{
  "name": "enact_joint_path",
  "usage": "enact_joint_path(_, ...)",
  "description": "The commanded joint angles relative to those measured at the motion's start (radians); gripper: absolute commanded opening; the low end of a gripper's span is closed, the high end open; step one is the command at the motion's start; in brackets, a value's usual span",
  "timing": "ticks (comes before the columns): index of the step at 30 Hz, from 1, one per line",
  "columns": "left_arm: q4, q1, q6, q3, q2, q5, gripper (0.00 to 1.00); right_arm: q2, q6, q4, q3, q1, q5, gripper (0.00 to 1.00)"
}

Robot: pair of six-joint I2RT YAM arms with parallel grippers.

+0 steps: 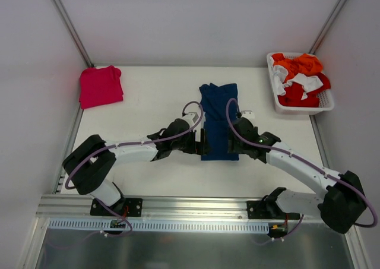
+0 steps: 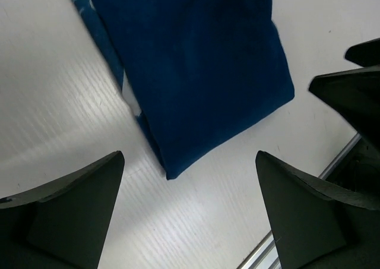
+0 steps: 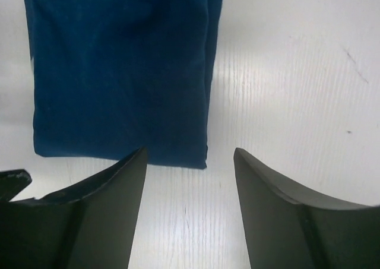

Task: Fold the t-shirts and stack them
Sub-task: Fold the folded rectangular tshirt in 1/3 of the way, then grab one side of the 2/3 rectangular tshirt with both arms

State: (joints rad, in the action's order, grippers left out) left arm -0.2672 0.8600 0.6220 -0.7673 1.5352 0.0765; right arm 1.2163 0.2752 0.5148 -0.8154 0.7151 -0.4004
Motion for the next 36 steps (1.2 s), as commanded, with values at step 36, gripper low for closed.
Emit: enact_joint_path(36,-0.328,-0.015,0.143,0.197,0.137,0.224,0.89,-0.32,0.308,-0.259,0.441,0.012,-0.026,0.72)
